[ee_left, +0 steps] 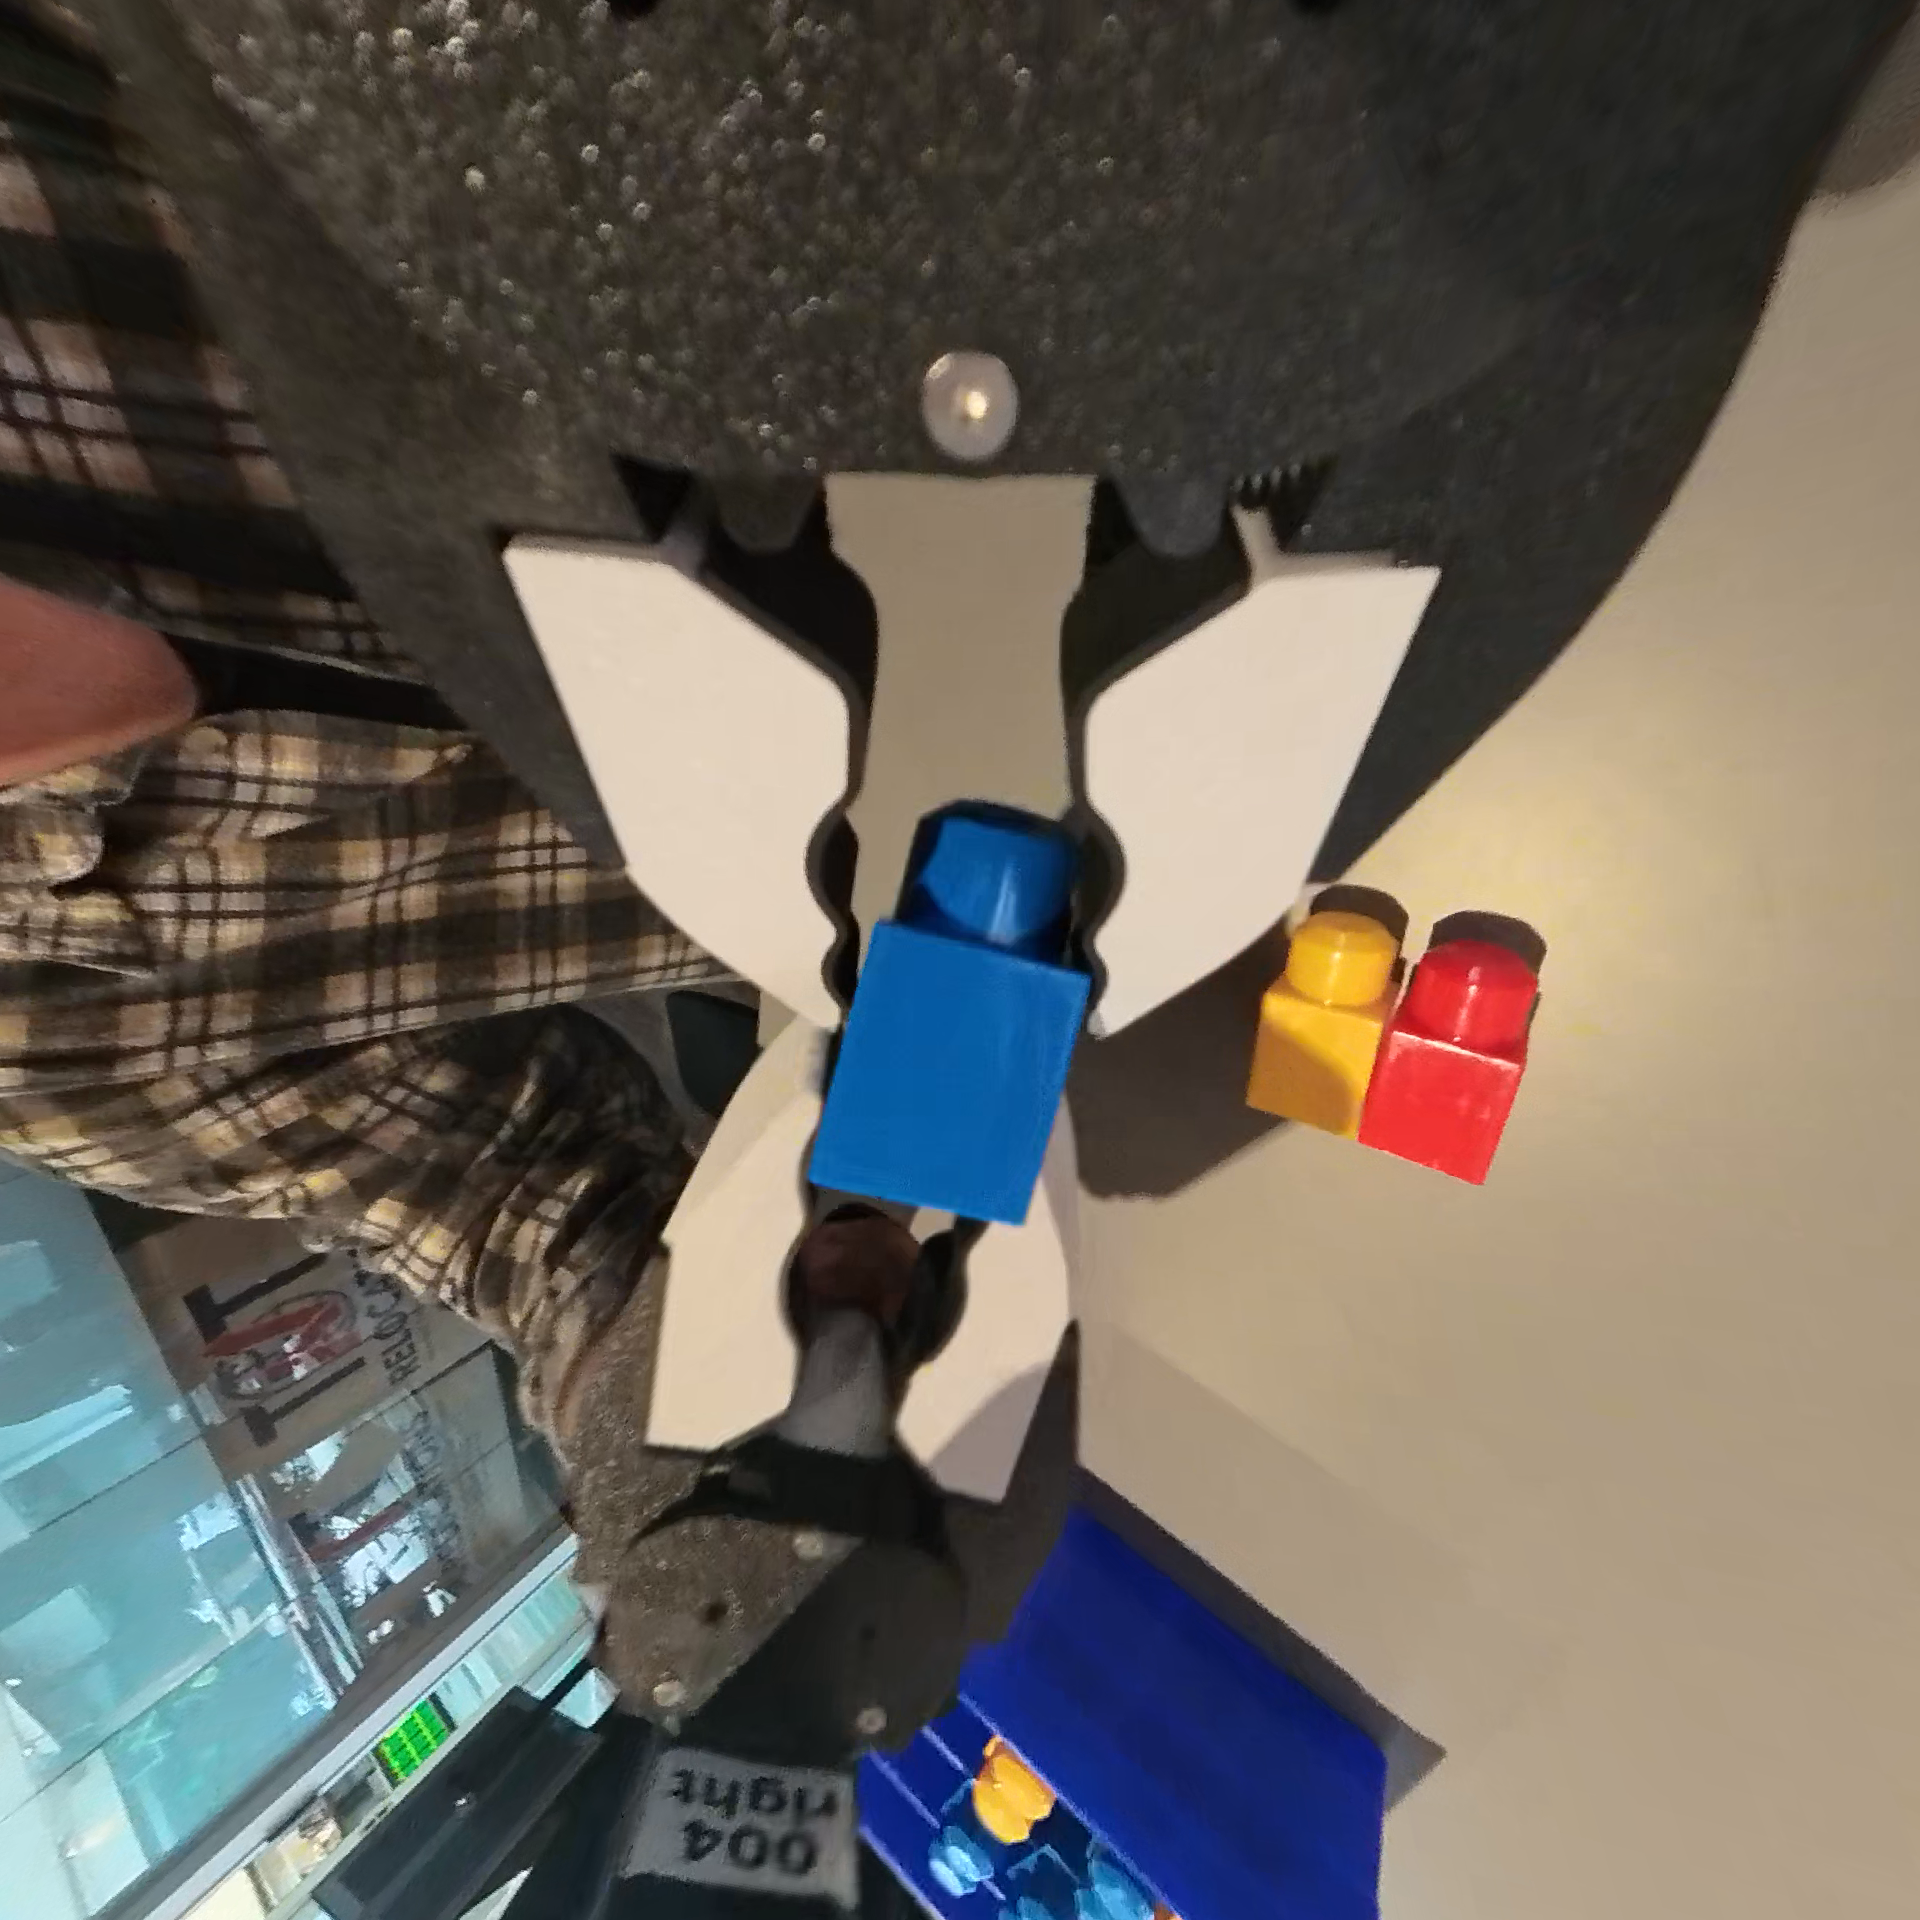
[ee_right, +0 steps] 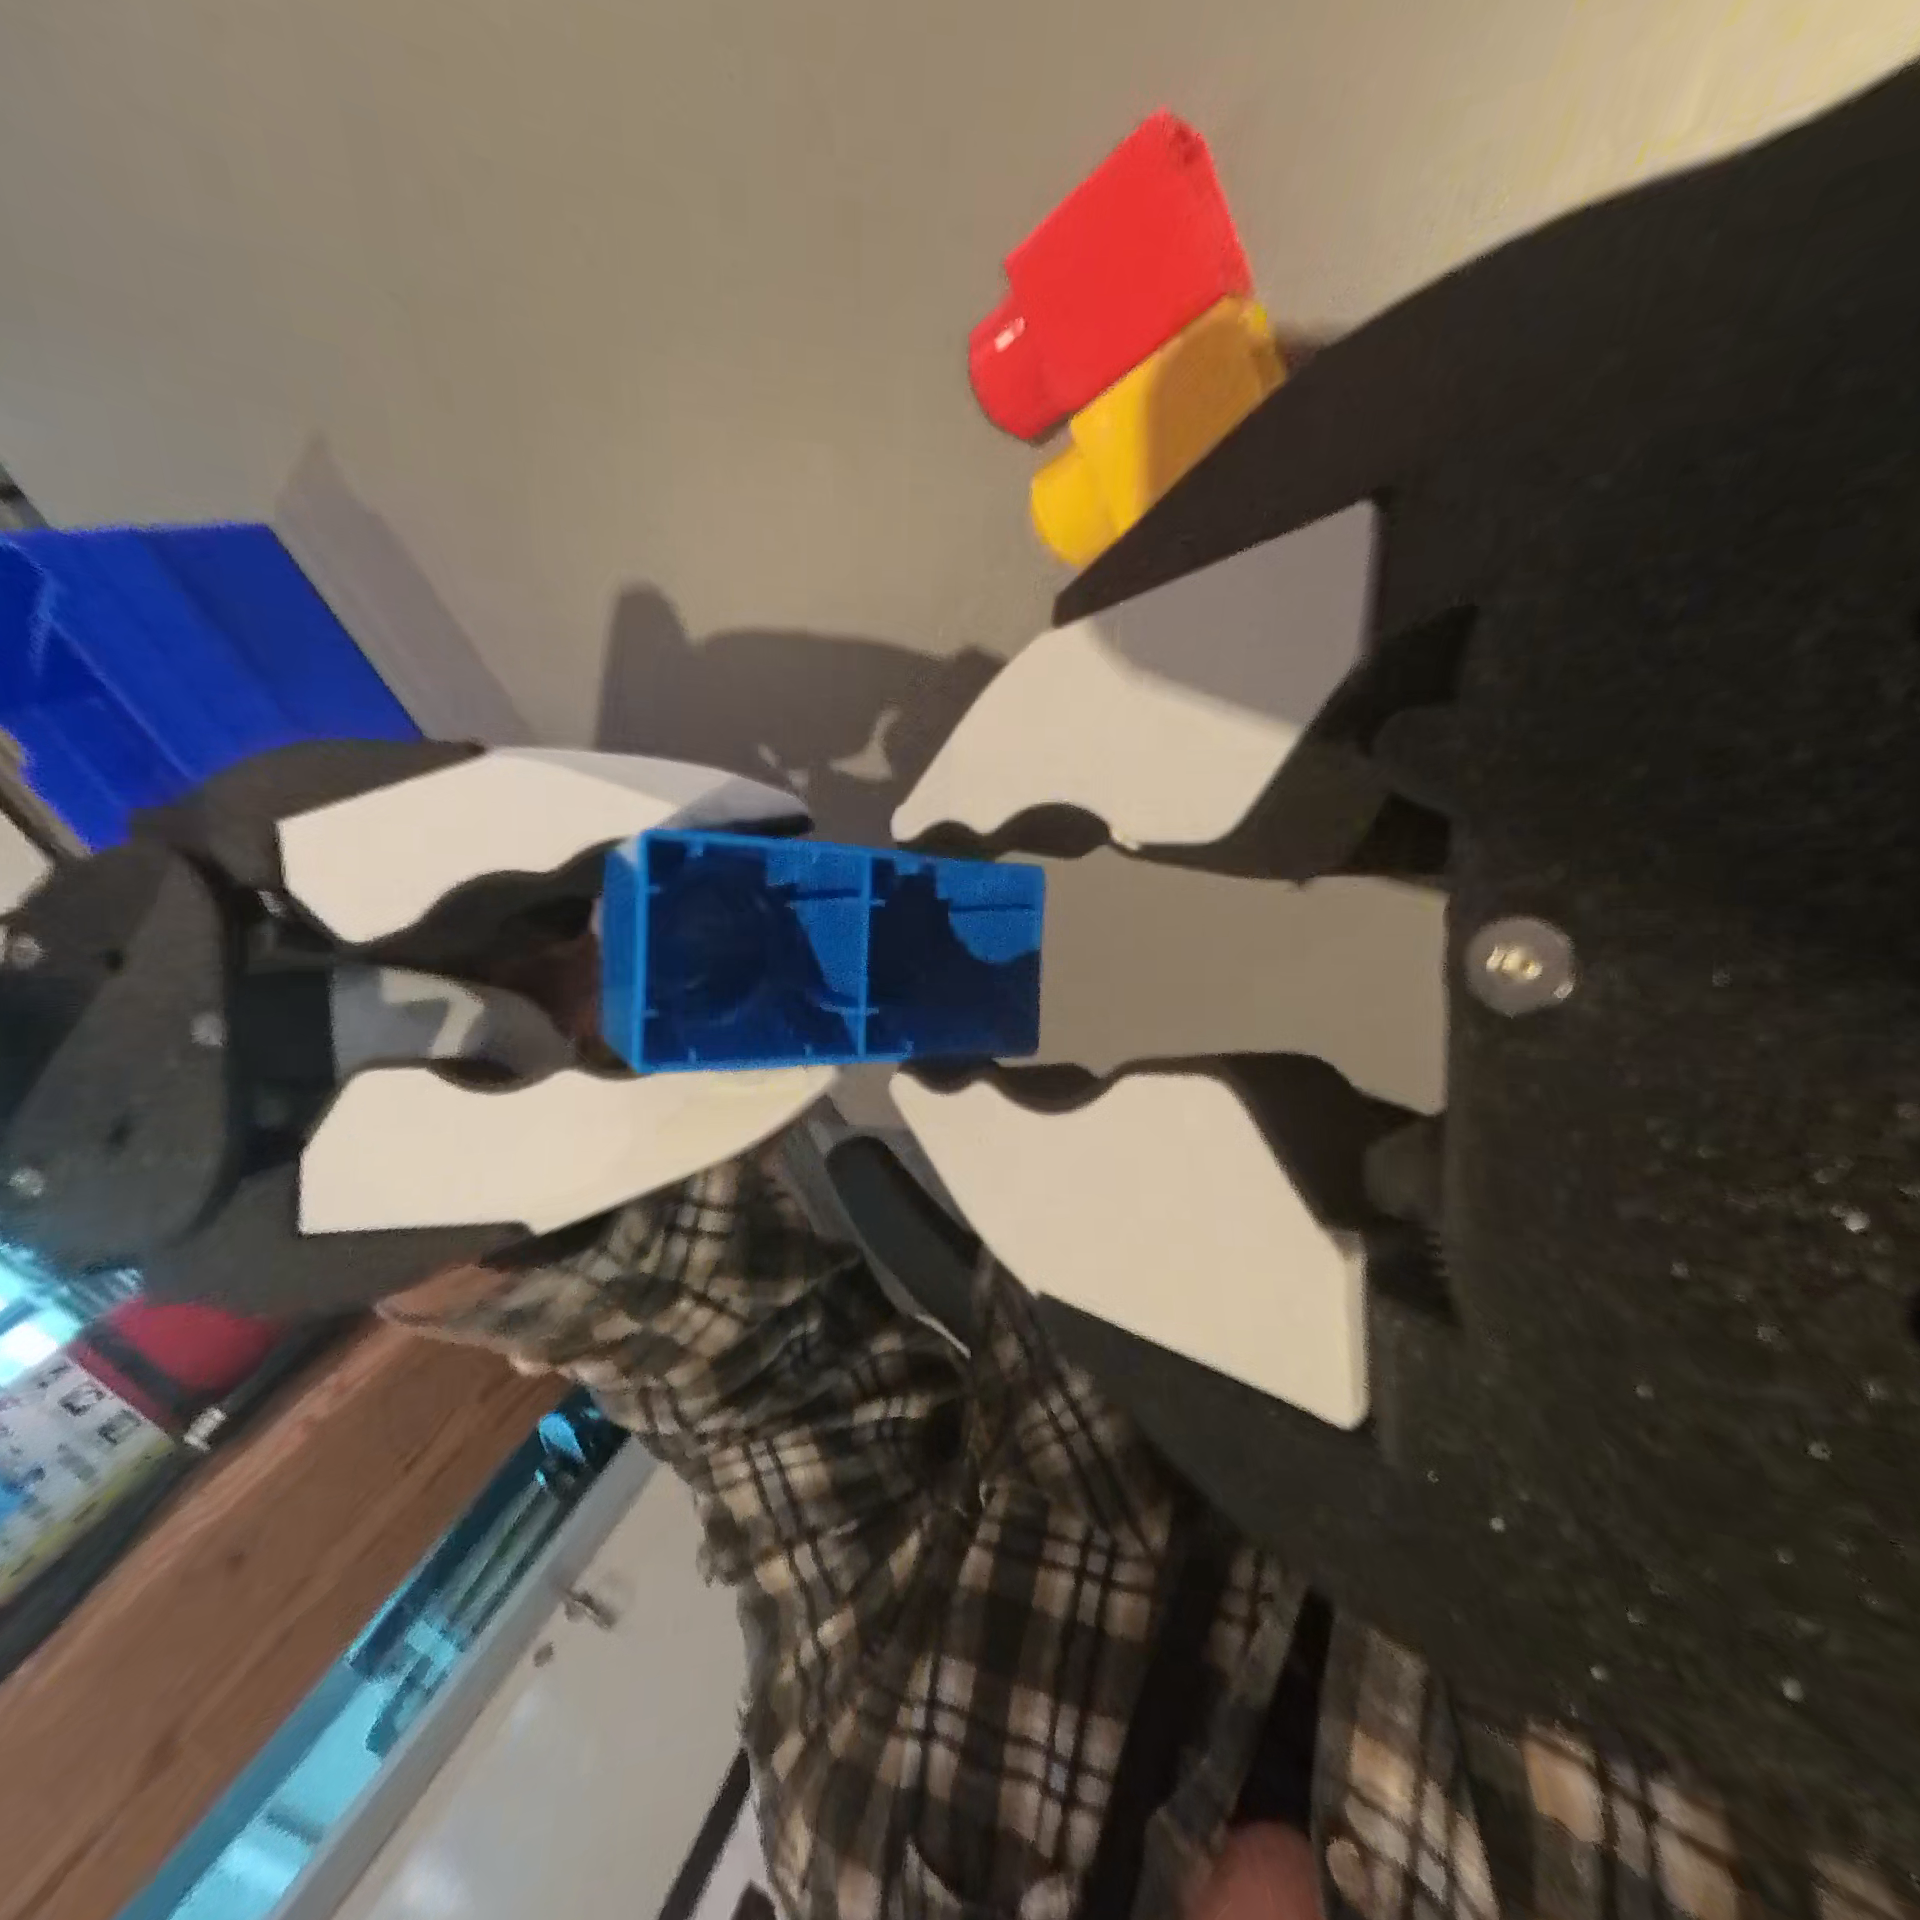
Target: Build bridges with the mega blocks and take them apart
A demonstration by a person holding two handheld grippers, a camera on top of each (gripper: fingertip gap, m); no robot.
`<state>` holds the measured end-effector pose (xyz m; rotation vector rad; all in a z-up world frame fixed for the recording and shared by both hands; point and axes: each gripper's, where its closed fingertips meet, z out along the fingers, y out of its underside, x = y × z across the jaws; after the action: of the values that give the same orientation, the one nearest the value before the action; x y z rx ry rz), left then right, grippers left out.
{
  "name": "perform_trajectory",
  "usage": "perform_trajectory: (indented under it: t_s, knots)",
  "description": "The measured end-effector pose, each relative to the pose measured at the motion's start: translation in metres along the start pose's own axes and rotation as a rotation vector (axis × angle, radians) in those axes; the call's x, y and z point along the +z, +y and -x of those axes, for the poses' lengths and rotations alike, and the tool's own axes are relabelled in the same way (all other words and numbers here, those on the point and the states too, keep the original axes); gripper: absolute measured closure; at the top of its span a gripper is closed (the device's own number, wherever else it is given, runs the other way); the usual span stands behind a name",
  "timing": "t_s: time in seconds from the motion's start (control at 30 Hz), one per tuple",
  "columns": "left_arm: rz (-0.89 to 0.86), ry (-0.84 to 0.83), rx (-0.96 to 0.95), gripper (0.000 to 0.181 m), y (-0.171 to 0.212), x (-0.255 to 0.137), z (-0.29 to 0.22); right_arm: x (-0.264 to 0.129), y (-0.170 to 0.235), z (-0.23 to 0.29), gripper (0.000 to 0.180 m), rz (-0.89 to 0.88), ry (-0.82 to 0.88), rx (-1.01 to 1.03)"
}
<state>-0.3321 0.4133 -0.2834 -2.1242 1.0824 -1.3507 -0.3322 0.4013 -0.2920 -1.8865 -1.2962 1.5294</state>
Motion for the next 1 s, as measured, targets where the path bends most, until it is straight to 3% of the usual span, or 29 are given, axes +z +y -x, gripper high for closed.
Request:
perform_trajectory:
  t_s: [0.13, 0.33, 0.6, 0.87, 1.0]
  knots:
    - [-0.075, 0.03, 0.051, 0.139, -0.006, -0.008, -0.004, 0.002, -0.003, 0.008, 0.145, -0.026, -0.068, 0.107]
    - [-0.271, -0.237, 0.4, 0.091, -0.011, -0.033, 0.009, -0.012, -0.013, 0.006, 0.142, -0.211, -0.263, 0.396]
    - [-0.212, -0.418, 0.69, 0.084, -0.001, -0.016, 0.003, -0.007, -0.012, 0.006, 0.15, -0.261, -0.441, 0.584]
    - [-0.236, -0.375, 0.745, 0.082, -0.008, -0.005, -0.001, 0.001, -0.015, 0.012, 0.145, -0.246, -0.517, 0.662]
    - [-0.242, -0.342, 0.74, 0.091, -0.008, 0.0, -0.002, 0.003, -0.017, 0.016, 0.146, -0.244, -0.543, 0.676]
